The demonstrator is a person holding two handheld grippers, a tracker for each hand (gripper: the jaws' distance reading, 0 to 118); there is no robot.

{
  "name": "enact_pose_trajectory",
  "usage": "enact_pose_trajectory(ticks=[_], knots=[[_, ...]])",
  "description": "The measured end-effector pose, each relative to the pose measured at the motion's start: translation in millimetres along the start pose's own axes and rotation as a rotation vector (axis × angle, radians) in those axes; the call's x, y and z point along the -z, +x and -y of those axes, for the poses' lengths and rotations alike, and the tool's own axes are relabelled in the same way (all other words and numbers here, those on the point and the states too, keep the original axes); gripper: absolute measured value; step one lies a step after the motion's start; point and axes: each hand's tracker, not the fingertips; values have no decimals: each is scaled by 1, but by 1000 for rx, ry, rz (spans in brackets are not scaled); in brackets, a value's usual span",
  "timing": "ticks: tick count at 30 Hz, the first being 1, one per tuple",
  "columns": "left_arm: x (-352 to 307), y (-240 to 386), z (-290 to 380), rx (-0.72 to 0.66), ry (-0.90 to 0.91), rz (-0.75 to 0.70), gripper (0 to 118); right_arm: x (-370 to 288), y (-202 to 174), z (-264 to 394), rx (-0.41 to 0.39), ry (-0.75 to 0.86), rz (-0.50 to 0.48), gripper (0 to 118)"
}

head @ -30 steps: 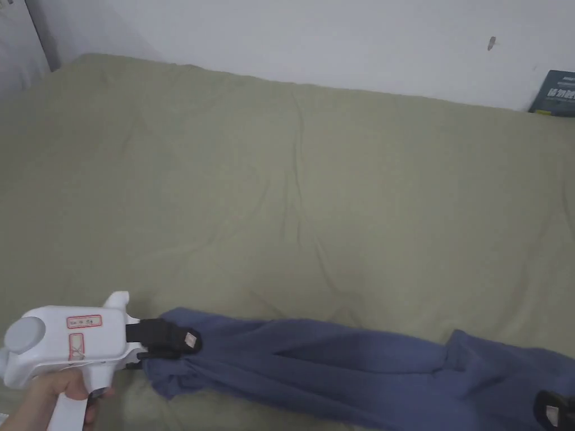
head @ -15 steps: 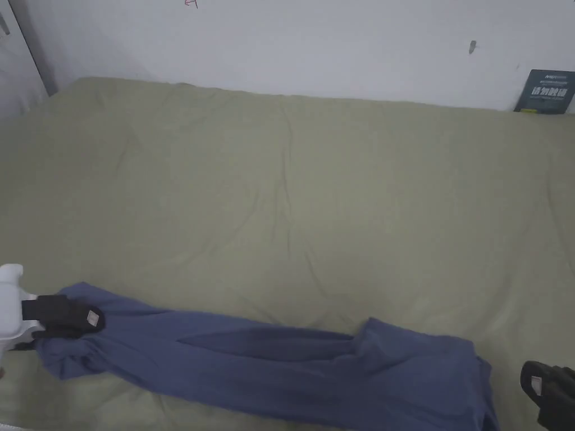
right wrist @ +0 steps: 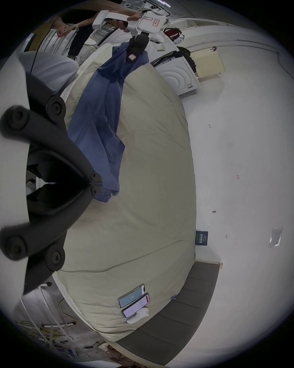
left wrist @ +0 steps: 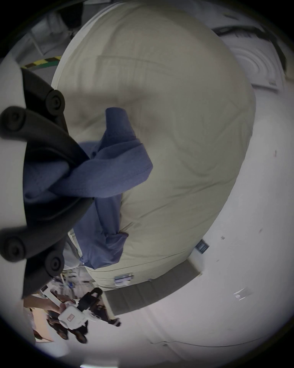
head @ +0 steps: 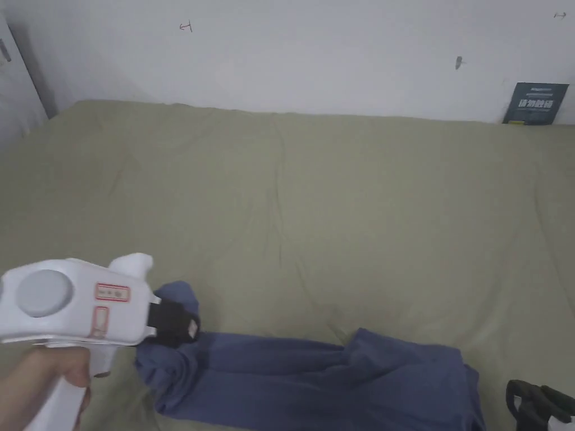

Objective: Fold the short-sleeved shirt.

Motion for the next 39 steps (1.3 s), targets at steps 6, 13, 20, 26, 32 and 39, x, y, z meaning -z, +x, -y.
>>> enact_pose_trajectory(ticks=[6,13,20,26,32,39], knots=[[88,54,4,123,-137,-136,8,0,10,7,29,-17,-5,1],[151,76,28,113,-195,-116,115,-1,18,13,56,-41,-7,1],[67,58,13,46,-93,30,97,-1,16,9,80,-39,-31,1],[23,8,12,-22,19,-25,0,4,6,7,70,-42,-68,1],[80,-14,19,-153,-20,119,0,5,3,9,68,-54,-83,1],[160,35,31,-176,-167,290,0,2,16,10,94,-69,-51,1]])
